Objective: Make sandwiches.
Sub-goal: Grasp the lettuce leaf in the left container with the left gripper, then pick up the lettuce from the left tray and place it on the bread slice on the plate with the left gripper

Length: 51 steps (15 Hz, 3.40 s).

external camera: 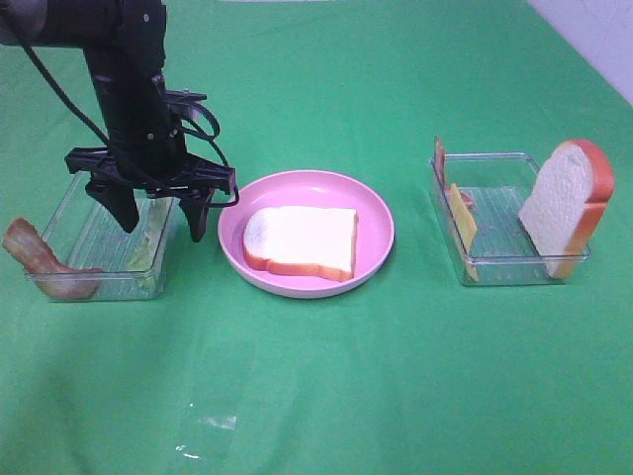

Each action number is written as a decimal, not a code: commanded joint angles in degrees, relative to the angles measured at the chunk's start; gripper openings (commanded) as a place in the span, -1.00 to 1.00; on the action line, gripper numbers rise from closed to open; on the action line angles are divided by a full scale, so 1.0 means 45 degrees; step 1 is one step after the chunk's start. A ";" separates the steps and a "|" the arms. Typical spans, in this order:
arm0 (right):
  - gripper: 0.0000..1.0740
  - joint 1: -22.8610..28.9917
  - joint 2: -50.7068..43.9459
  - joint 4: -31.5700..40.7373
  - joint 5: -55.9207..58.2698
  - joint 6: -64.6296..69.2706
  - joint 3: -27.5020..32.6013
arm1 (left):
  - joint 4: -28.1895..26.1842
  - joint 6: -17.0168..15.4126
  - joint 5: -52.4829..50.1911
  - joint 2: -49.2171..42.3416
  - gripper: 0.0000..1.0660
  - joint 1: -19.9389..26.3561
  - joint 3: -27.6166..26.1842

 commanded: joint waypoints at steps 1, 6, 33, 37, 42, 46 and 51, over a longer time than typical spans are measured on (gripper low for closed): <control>0.83 -0.0064 -0.0318 0.0038 -0.0064 -0.0013 0.0025 | -0.0102 -0.0089 -0.0229 0.0013 0.02 0.0038 0.0089; 0.83 -0.0064 -0.0318 0.0038 -0.0064 -0.0013 0.0025 | -0.0102 -0.0025 -0.0255 0.0013 0.02 0.0038 0.0089; 0.83 -0.0064 -0.0318 0.0038 -0.0064 -0.0013 0.0025 | -1.0402 0.7703 -0.1833 -0.1783 -1.00 0.0025 0.0051; 0.83 -0.0064 -0.0318 0.0051 -0.0064 -0.0013 0.0025 | -1.2605 0.9626 -0.1795 -0.0127 -1.00 -0.0076 -0.0076; 0.83 -0.0064 -0.0318 0.0051 -0.0064 -0.0013 0.0025 | -1.3407 1.0301 -0.1617 0.1057 -1.00 -0.0076 -0.0076; 0.83 -0.0064 -0.0318 0.0051 -0.0064 -0.0013 0.0025 | -1.3025 1.0415 -0.1859 0.1286 -1.00 -0.0038 -0.0076; 0.83 -0.0064 -0.0318 0.0051 -0.0064 -0.0013 0.0025 | -1.1319 0.9880 -0.2941 0.1261 -1.00 -0.0038 -0.0076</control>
